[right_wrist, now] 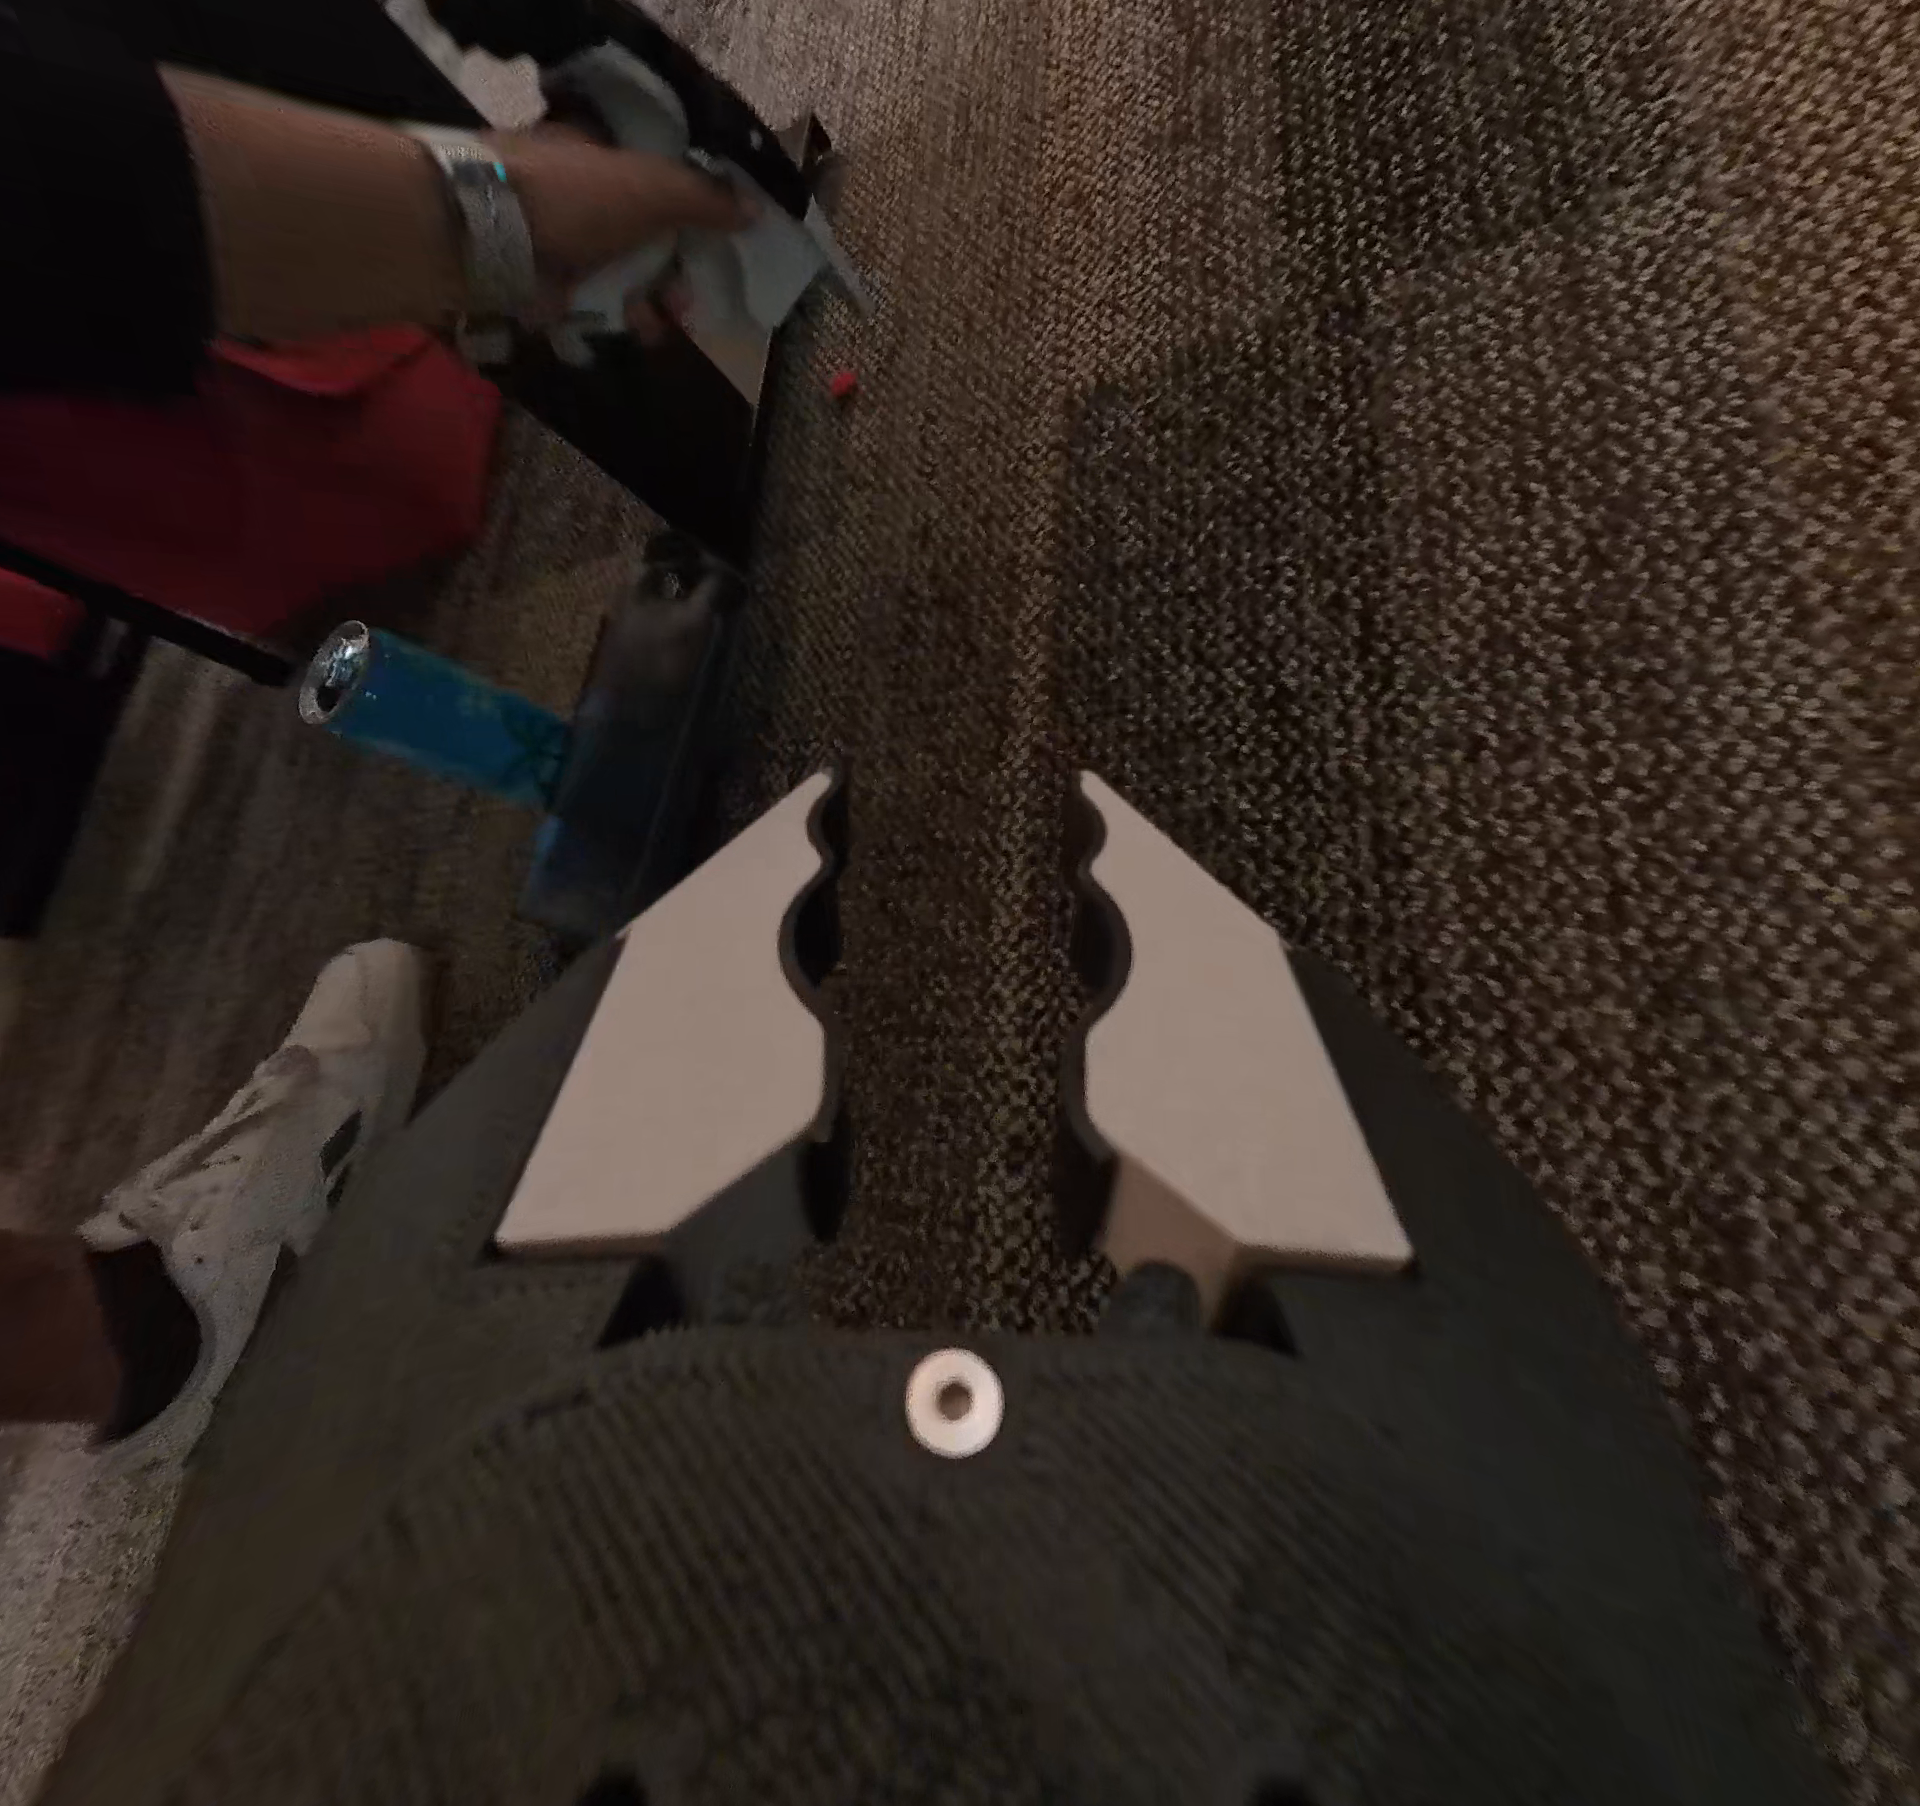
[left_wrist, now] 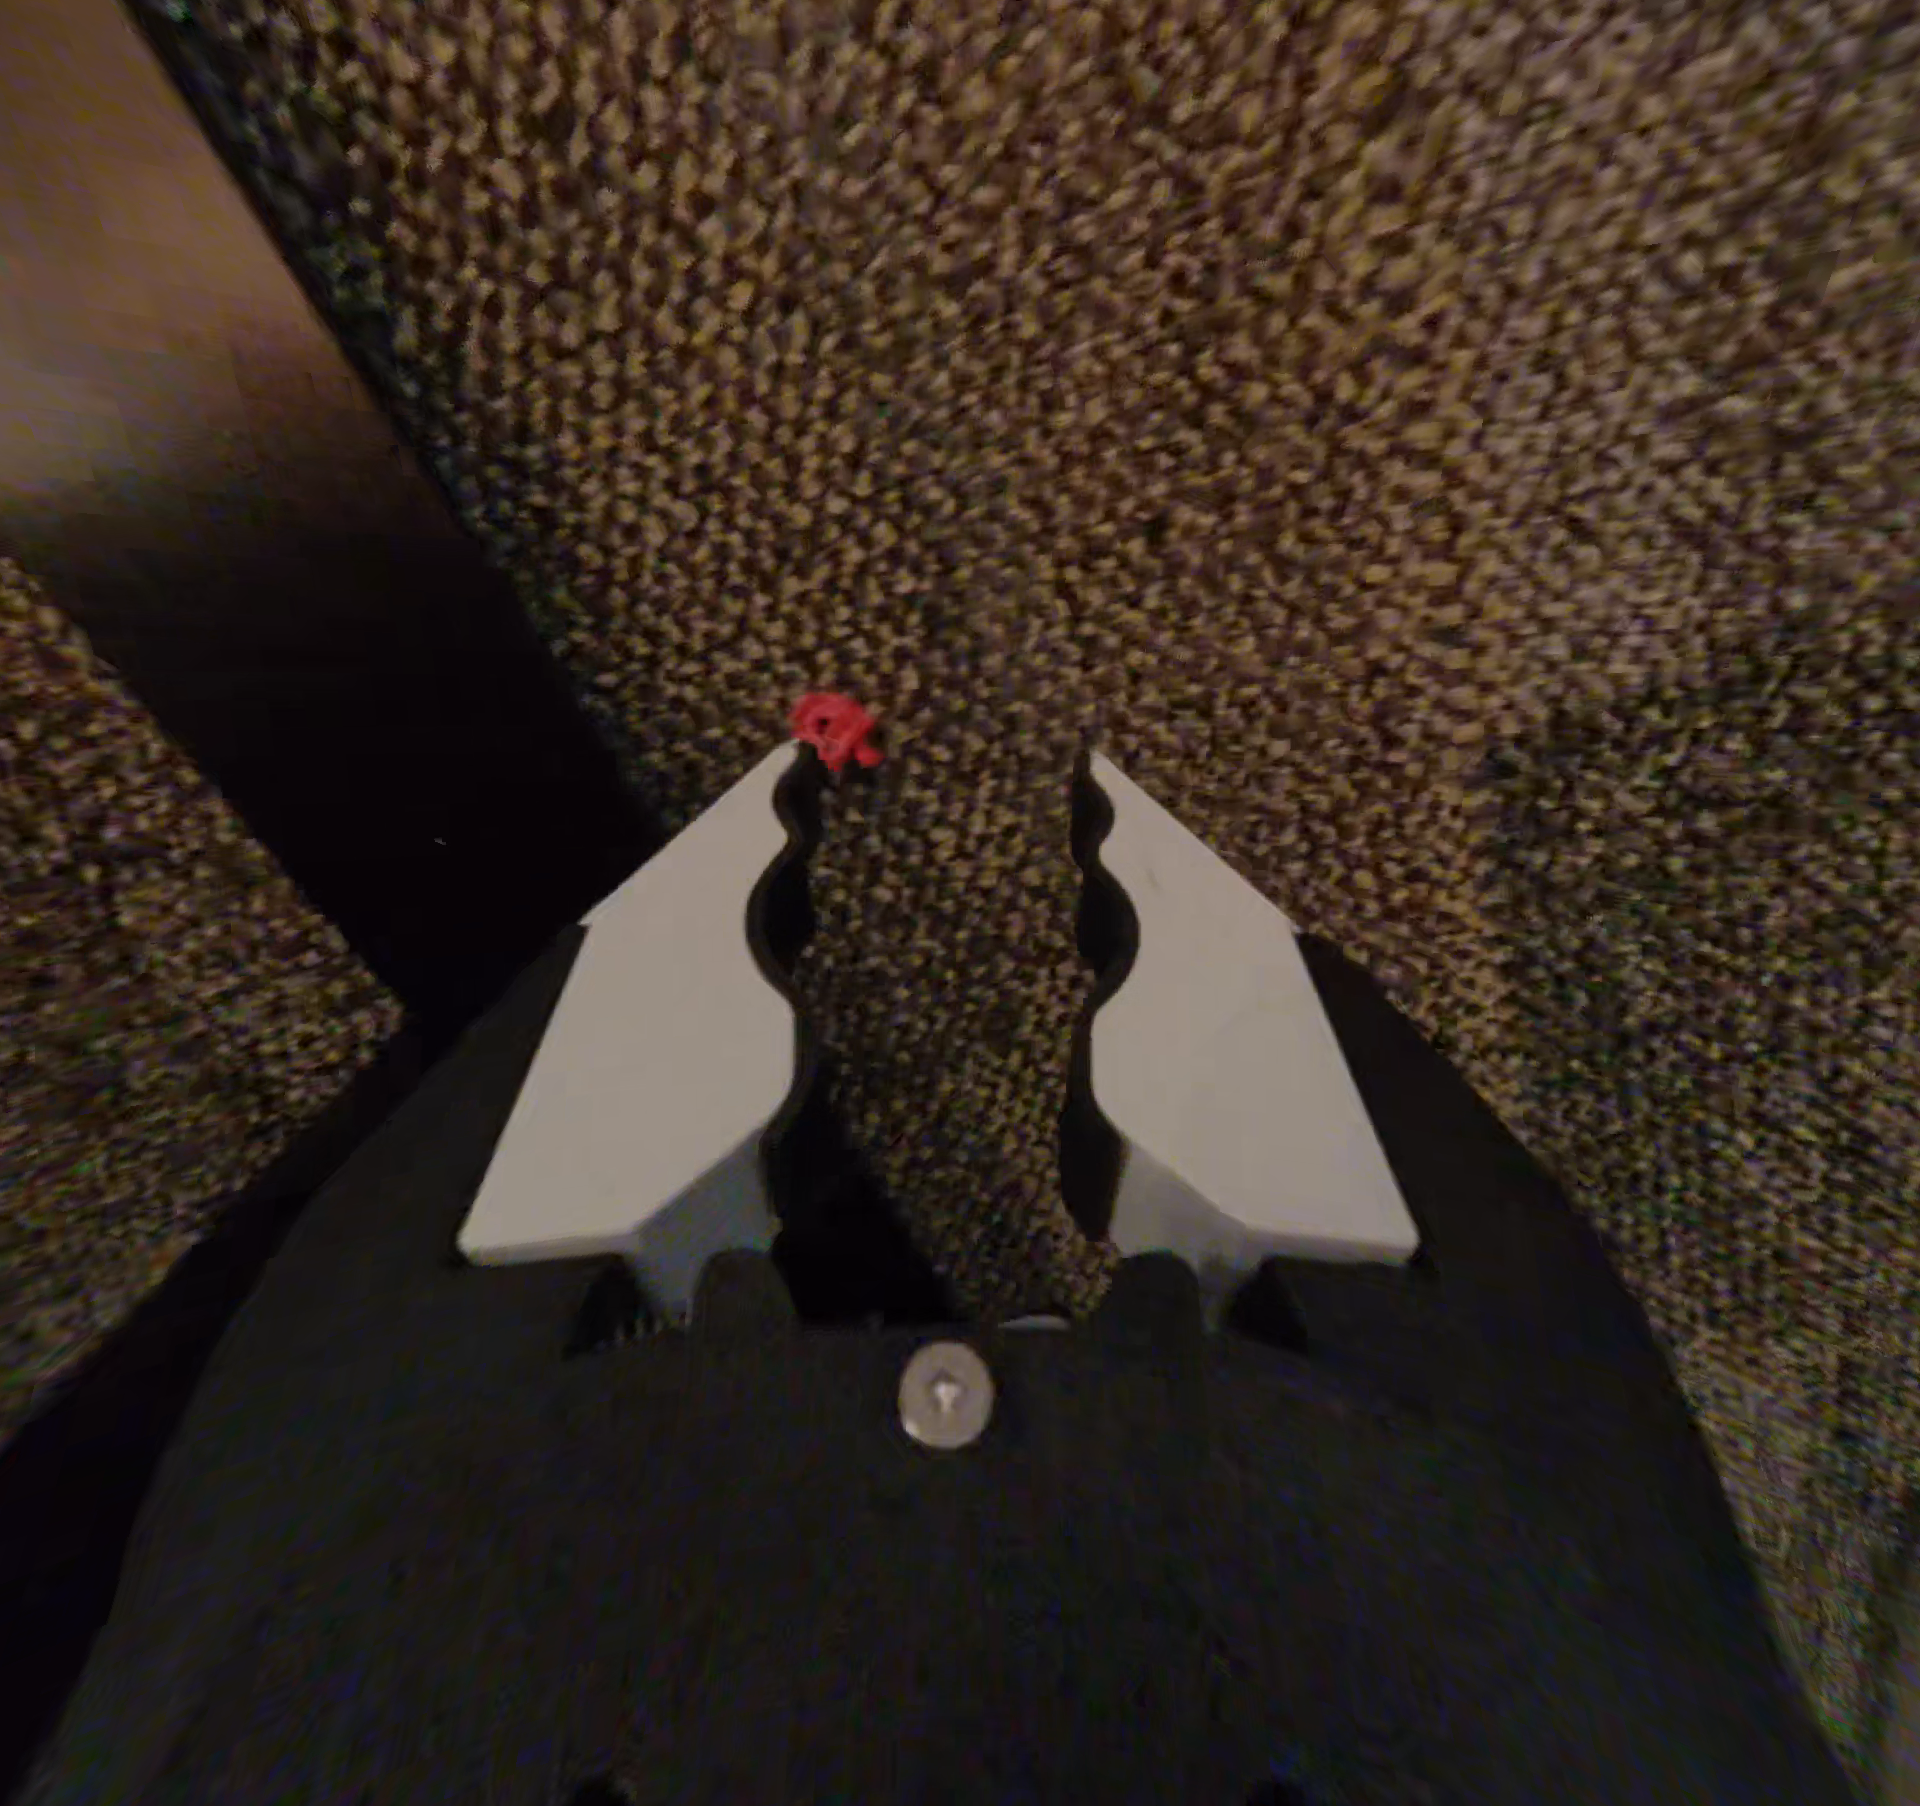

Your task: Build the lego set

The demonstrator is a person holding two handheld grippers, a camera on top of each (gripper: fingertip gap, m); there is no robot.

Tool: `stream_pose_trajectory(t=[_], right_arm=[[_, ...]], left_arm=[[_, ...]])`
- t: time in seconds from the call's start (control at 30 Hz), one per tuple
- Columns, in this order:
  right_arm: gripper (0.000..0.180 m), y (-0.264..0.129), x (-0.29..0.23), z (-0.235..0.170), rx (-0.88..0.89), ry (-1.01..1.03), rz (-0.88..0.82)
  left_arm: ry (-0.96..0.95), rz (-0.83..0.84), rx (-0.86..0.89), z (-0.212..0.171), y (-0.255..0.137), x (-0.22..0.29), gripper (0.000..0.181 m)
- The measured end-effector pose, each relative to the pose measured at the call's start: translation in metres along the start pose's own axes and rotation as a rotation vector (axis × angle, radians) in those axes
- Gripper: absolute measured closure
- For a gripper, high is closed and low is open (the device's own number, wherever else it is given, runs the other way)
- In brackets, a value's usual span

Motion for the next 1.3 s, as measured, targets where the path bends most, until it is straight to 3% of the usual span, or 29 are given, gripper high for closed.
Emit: stream_pose_trajectory(t=[0.17, 0.47, 0.6, 0.87, 0.97, 1.07, 1.17, 1.3], right_arm=[[0.140, 0.008, -0.001, 0.009, -0.015, -0.049, 0.021], [0.142, 0.014, -0.005, 0.039, 0.059, -0.054, 0.065], [0.143, 0.013, -0.001, 0.057, 0.114, -0.063, 0.065], [0.142, -0.005, 0.005, 0.114, 0.288, 0.018, 0.063], [0.143, -0.025, -0.018, 0.128, 0.362, 0.050, 0.064], [0.144, -0.052, -0.043, 0.135, 0.443, 0.061, 0.036], [0.146, -0.080, -0.069, 0.135, 0.480, 0.086, 0.010], [0.147, -0.124, -0.113, 0.152, 0.555, 0.074, -0.034]], left_arm=[[-0.055, -0.025, -0.188, -0.007, 0.013, -0.007, 0.125], [-0.071, 0.032, -0.153, -0.009, 0.034, -0.016, 0.135], [-0.091, 0.066, -0.124, -0.007, 0.041, -0.021, 0.151], [-0.144, -0.023, -0.076, -0.011, 0.033, -0.008, 0.163], [-0.118, -0.068, 0.090, -0.020, 0.009, 0.015, 0.164], [-0.059, -0.135, 0.374, -0.035, -0.034, 0.062, 0.163], [0.026, -0.295, 0.596, -0.071, -0.096, 0.134, 0.163], [0.155, -0.514, 0.729, -0.139, -0.202, 0.212, 0.164]])
Point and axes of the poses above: each gripper's, where its closed fingertips meet, y out along the fingers, z out of its top, x = y × z across the jaws, the point moved 5 cm from there along -y, back along the fingers, and after that the axes turned 1 degree about -z, right-handed, at the moved point
